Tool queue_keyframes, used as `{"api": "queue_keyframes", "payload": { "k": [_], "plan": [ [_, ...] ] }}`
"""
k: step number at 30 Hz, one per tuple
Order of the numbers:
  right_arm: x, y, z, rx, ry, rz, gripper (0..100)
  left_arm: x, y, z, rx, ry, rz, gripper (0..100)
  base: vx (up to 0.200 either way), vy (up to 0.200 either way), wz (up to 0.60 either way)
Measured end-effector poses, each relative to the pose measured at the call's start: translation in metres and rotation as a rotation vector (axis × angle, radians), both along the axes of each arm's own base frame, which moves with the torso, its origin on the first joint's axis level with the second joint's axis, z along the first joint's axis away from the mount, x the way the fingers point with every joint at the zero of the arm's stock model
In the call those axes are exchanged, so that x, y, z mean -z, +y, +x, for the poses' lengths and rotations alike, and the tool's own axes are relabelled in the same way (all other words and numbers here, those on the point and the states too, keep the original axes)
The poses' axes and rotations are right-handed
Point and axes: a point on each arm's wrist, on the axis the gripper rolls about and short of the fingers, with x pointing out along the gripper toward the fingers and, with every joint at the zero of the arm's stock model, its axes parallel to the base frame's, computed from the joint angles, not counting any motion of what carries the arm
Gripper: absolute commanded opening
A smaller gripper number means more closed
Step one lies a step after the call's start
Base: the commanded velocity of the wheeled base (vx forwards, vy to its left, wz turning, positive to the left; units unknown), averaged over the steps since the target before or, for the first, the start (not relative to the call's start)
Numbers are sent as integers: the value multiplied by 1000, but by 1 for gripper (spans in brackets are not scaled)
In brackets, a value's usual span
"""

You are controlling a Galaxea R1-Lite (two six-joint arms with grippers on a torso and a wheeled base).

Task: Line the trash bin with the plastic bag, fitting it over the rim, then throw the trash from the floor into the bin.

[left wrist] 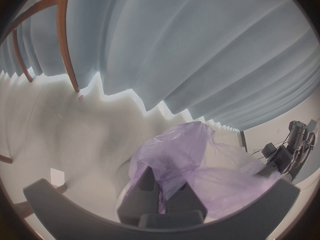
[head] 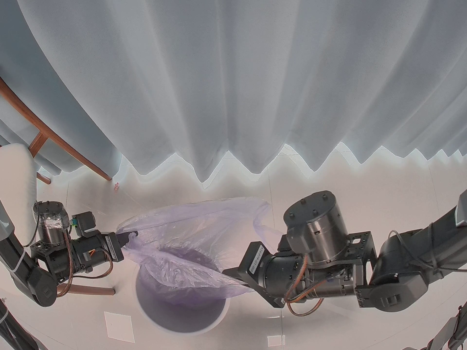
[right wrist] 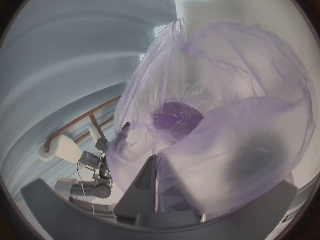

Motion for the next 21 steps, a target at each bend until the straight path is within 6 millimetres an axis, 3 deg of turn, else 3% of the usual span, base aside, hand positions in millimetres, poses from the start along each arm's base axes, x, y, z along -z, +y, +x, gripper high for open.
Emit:
{"api": "queue_keyframes", "payload": {
  "k": [2,6,21],
  "plan": [
    [-3,-4,-6,-29,-13,0,0,-2,1,-1,-1,-11,-3,0,0,0,0],
    [-8,-11,-12,-63,-14,20,0,-3,3,-3,-13,-17,-25,0,-200,0,0],
    [-15,-15,-2,-66,-129,76,0,-4,10,-10,21,-38,-75,0,-200,0,0]
  ]
}}
